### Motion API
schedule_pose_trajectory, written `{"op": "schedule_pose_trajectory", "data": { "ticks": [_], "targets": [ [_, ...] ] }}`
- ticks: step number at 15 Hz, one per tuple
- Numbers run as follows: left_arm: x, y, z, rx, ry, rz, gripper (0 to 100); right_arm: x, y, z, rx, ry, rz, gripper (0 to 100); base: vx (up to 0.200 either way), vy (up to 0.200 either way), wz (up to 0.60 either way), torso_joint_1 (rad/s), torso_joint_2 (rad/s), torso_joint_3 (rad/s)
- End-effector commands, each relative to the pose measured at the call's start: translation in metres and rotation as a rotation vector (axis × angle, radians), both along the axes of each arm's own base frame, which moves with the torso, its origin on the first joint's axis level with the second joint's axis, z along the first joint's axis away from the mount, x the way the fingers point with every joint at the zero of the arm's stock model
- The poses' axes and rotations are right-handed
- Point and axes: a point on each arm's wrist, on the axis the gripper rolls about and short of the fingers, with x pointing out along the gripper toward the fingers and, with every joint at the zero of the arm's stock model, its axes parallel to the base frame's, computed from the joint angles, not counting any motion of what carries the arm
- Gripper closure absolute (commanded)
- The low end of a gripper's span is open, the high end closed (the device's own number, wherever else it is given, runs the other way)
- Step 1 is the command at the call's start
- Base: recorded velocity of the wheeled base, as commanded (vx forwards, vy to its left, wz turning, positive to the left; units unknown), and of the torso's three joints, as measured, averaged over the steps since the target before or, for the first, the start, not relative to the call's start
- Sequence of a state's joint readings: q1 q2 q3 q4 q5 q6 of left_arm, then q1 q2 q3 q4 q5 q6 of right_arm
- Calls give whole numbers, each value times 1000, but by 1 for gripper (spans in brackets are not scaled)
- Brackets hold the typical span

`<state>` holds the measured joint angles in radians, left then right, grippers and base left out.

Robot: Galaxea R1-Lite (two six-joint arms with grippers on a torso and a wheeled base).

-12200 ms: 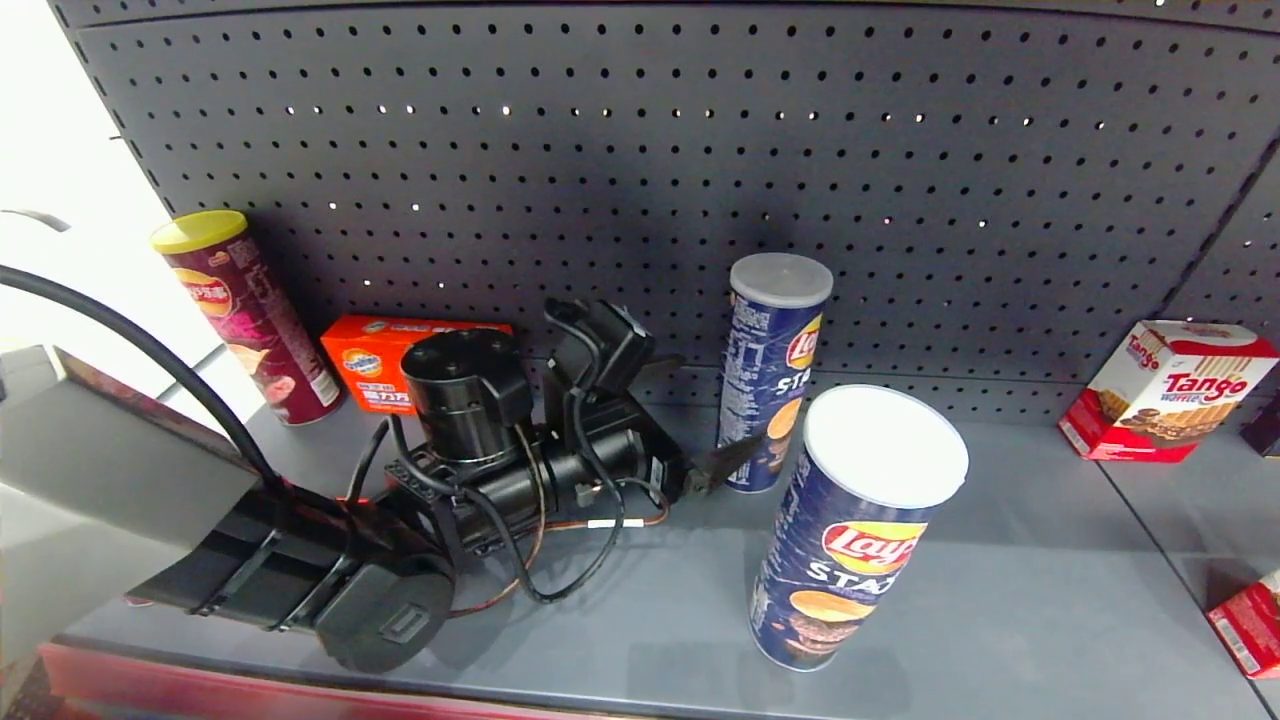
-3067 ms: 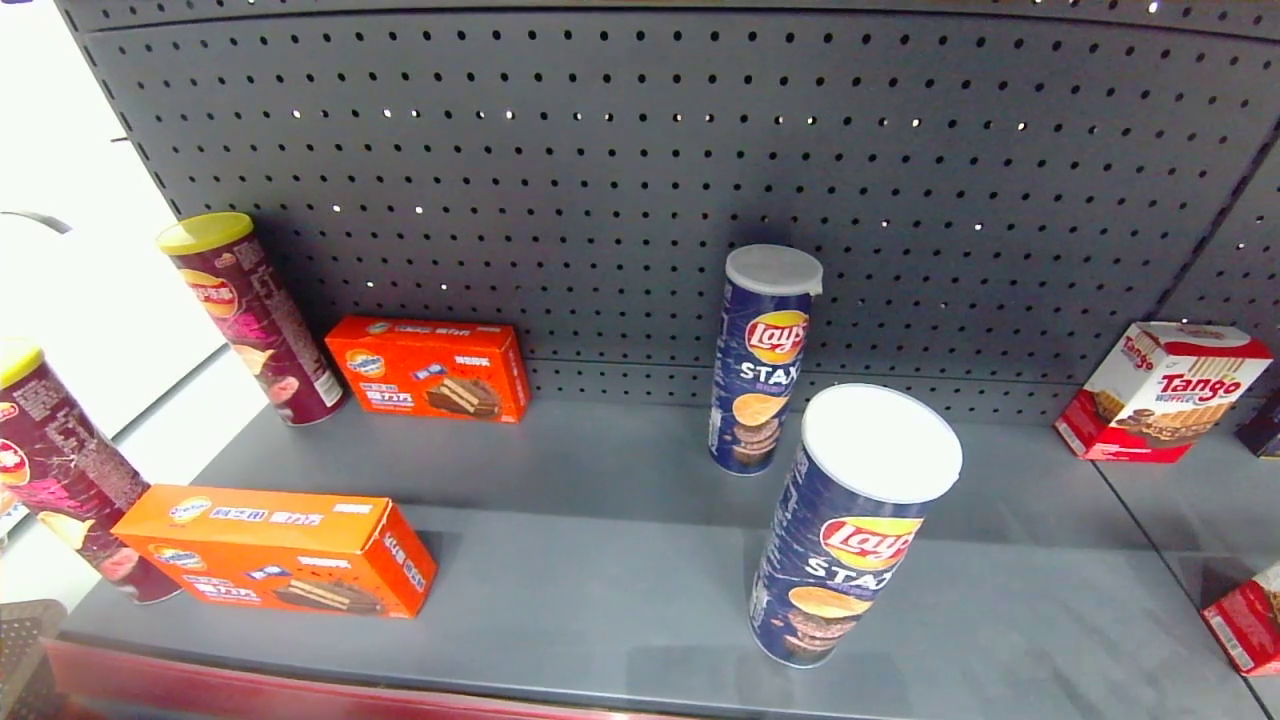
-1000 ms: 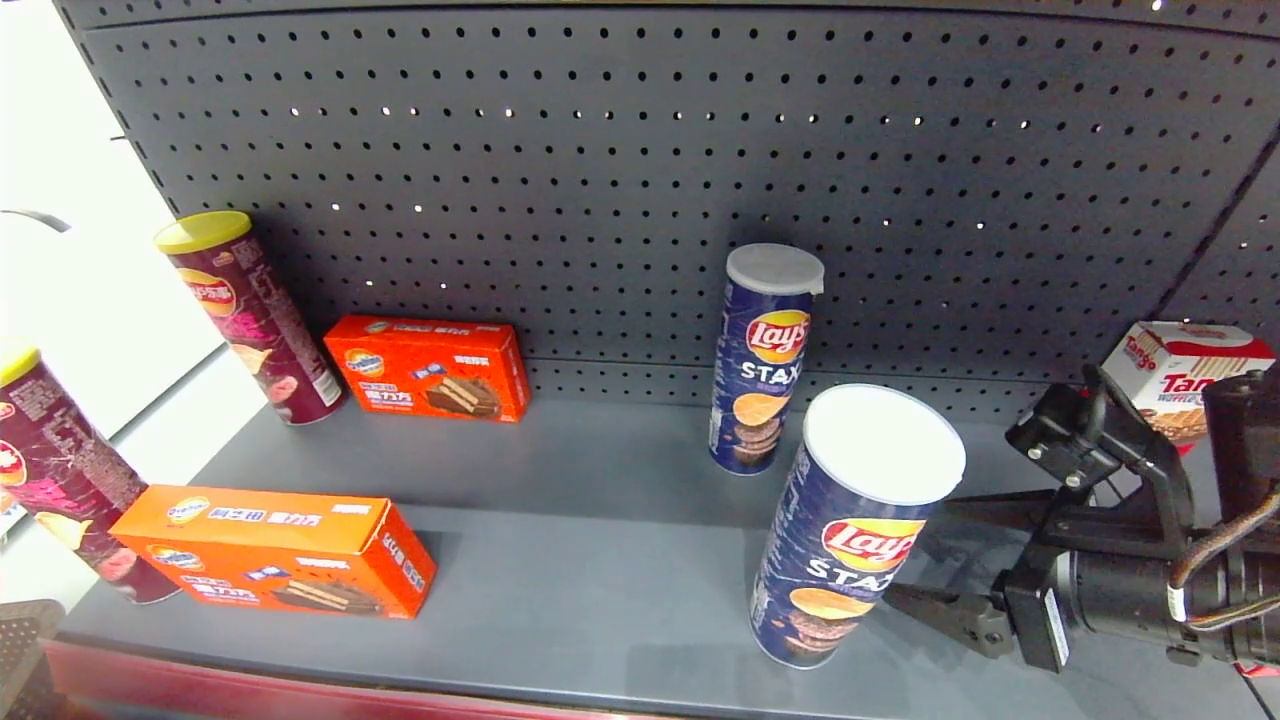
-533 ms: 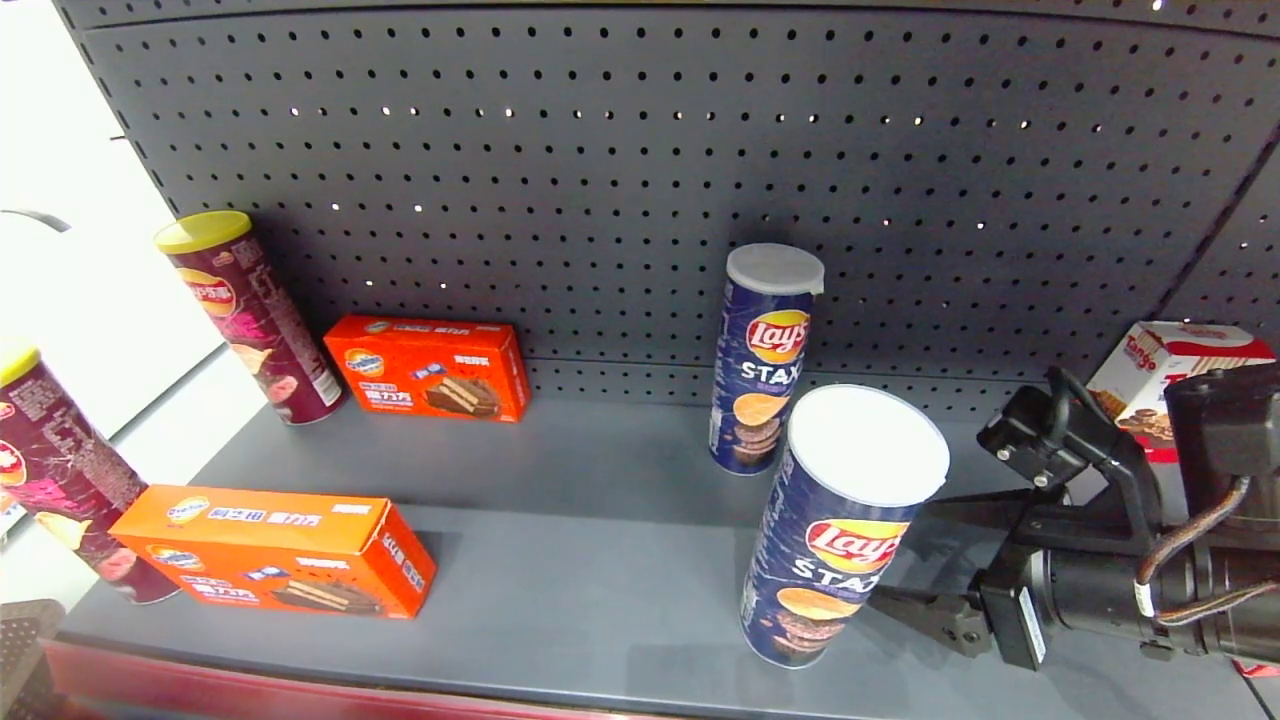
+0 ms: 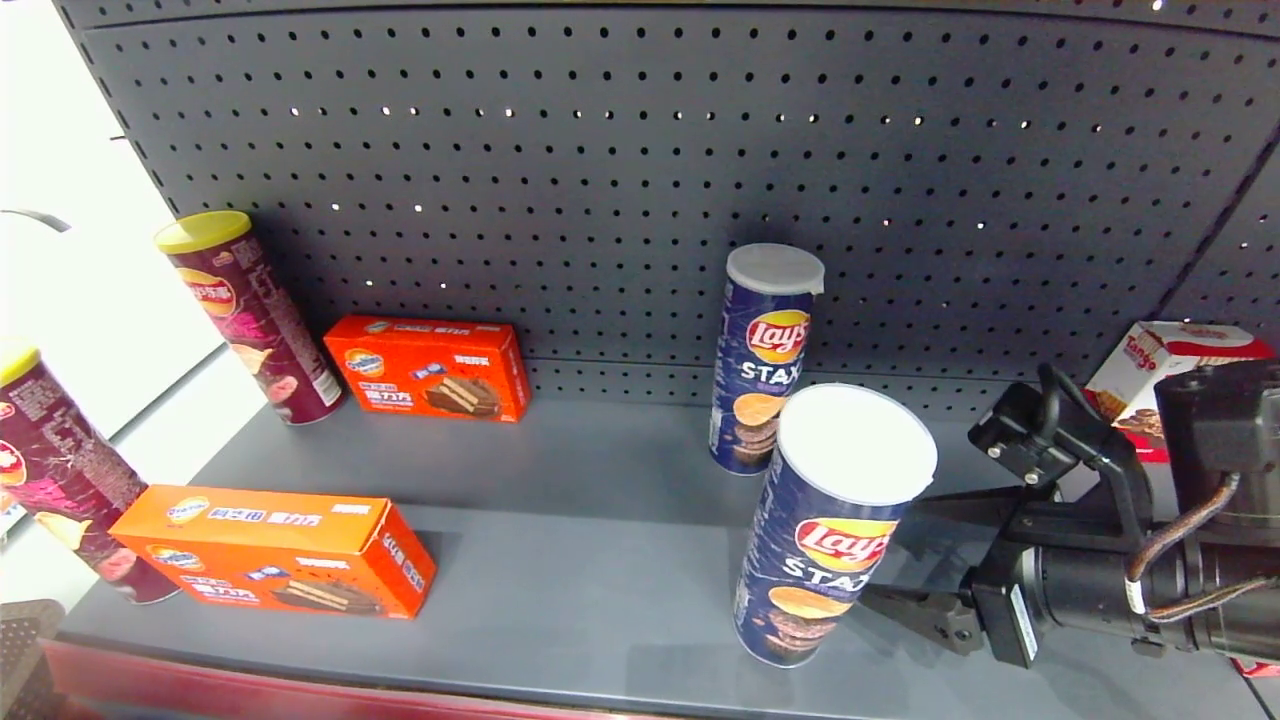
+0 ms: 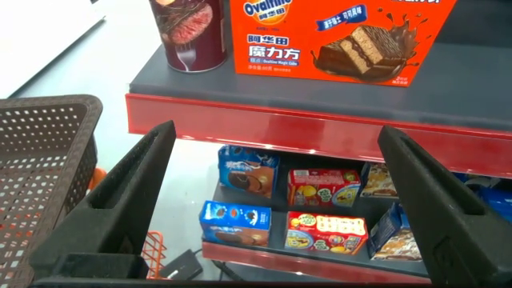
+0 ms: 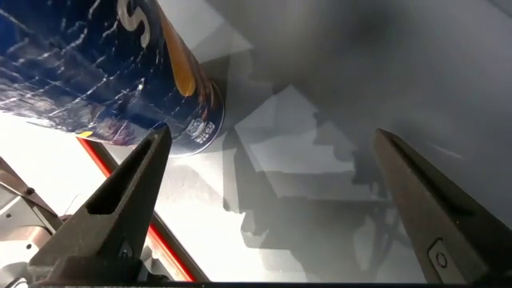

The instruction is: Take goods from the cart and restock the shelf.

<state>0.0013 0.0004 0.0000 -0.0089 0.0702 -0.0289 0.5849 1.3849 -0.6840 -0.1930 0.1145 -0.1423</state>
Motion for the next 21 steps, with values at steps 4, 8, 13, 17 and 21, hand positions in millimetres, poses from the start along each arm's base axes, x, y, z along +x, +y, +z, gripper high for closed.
{"op": "schedule_pose_trajectory", "data": {
  "ticks": [4, 8, 13, 17, 21],
  "targets": [
    [0, 0, 0, 0, 1, 1, 0, 4, 9, 0, -5, 4, 23, 0, 0, 0, 0, 0, 0, 0],
    [0, 0, 0, -2, 1, 1, 0, 7, 14, 0, -7, 6, 35, 0, 0, 0, 0, 0, 0, 0],
    [0, 0, 0, 0, 1, 1, 0, 9, 16, 0, -4, 4, 38, 0, 0, 0, 0, 0, 0, 0],
    [0, 0, 0, 0, 1, 1, 0, 9, 16, -1, -8, 7, 36, 0, 0, 0, 0, 0, 0, 0],
    [0, 0, 0, 0, 1, 1, 0, 7, 13, 2, 1, -5, 25, 0, 0, 0, 0, 0, 0, 0]
  ]
}}
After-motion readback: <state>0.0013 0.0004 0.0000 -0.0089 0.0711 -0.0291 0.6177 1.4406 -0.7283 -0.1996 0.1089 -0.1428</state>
